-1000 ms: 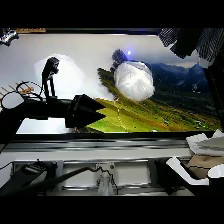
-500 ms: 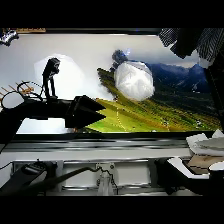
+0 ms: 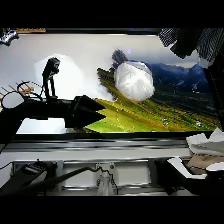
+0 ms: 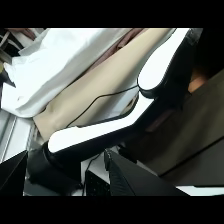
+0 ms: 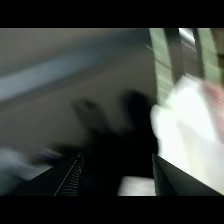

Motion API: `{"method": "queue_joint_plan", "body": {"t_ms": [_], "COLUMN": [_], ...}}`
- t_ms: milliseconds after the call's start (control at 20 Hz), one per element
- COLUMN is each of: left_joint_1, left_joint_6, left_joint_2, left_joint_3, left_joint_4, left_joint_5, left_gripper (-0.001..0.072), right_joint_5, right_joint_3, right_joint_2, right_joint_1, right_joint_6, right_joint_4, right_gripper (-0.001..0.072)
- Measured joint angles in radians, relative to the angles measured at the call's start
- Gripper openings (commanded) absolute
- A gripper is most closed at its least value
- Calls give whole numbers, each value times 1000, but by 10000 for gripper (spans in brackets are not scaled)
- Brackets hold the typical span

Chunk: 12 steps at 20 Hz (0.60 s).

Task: Fold the clothes and pants, and hang the long-sleeved shirts on hangers.

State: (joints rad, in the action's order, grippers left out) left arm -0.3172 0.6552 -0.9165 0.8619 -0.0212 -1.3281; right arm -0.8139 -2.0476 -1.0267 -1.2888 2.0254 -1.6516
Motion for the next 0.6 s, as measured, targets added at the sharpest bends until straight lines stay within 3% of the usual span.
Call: {"method": "queue_joint_plan", "body": {"t_ms": [100,150,300,450,600], "left_joint_1": [1,2,13,19,22], "left_joint_6": [0,0,14,129,274], "left_joint_2": [0,0,-1,-1,1], "left_joint_3": [2,8,84,246,404], "left_joint_4": [12,12,-94,-377,-718], "left_joint_5": [31,65,228,399,507], "left_gripper": [413,413,413,413,413], "right_joint_5": [77,93,47,-101,-246], "right_joint_3": [0,0,3,49,170], "right_joint_2": [23,29,35,32,40], "right_joint_1": [8,23,142,343,595], "right_joint_6": [-27,-76,-344,-578,-695], "right_joint_4": [276,428,847,1036,1031], "right_gripper": [518,517,467,467,469]}}
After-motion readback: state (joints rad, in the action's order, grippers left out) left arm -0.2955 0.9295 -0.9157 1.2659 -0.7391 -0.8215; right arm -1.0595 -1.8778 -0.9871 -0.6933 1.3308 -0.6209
